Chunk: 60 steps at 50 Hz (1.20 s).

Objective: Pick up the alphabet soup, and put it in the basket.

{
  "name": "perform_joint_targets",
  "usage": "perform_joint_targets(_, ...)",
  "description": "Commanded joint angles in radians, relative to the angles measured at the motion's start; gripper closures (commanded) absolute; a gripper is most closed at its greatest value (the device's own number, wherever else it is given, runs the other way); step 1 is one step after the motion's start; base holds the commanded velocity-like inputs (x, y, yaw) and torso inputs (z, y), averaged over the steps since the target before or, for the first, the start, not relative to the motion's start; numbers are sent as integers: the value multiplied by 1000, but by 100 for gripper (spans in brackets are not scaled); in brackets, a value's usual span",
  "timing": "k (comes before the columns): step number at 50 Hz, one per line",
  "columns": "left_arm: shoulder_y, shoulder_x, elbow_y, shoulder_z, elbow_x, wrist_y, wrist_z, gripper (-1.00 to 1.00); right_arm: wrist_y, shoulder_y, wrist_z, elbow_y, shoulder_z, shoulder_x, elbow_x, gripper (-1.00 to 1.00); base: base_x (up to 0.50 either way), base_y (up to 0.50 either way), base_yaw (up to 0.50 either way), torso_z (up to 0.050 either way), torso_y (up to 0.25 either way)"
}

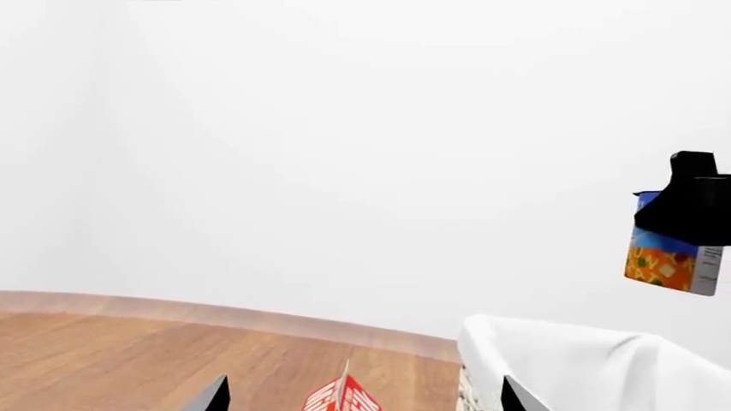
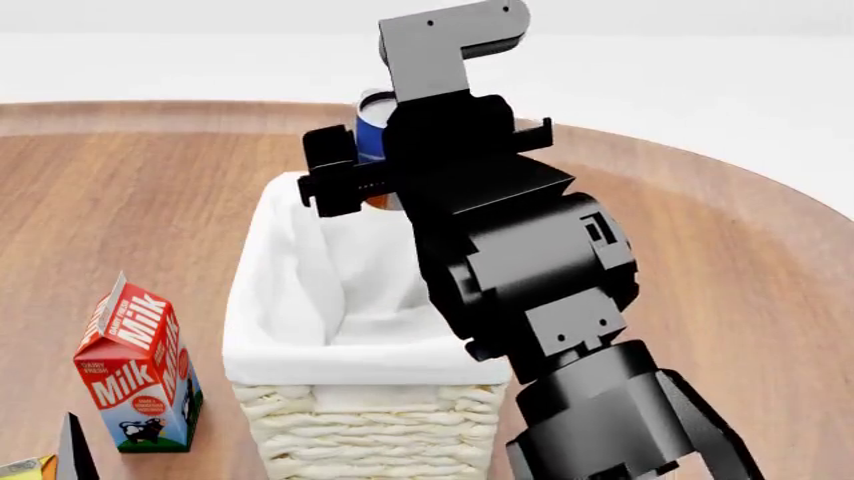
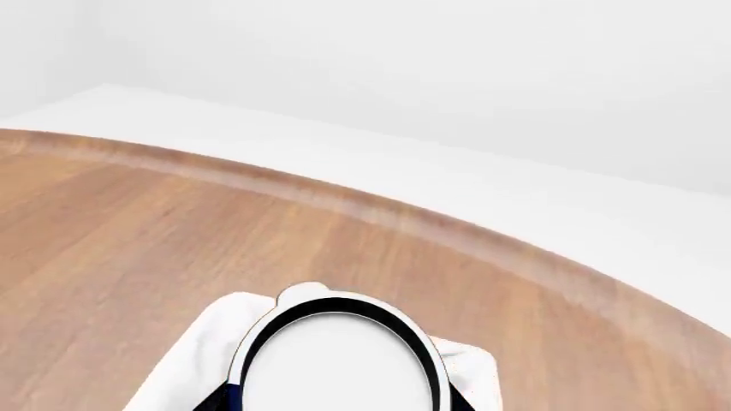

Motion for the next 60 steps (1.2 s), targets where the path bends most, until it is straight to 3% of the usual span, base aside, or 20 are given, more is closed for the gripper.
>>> perform_joint_targets(1, 0, -1, -2, 3, 2, 4, -1, -100, 21, 22, -27, -3, -22, -19, 8, 100, 0, 0, 0, 0, 0)
perform_joint_targets(19, -9, 3, 0, 6, 45, -33, -36, -100, -40, 38, -26, 68, -100, -27, 69, 100, 0, 0, 0, 1, 1)
perform_joint_targets(60, -14, 0, -9, 16, 57, -21, -43, -100, -72, 52, -6, 79, -188, -19, 140, 100, 0, 0, 0, 0, -78)
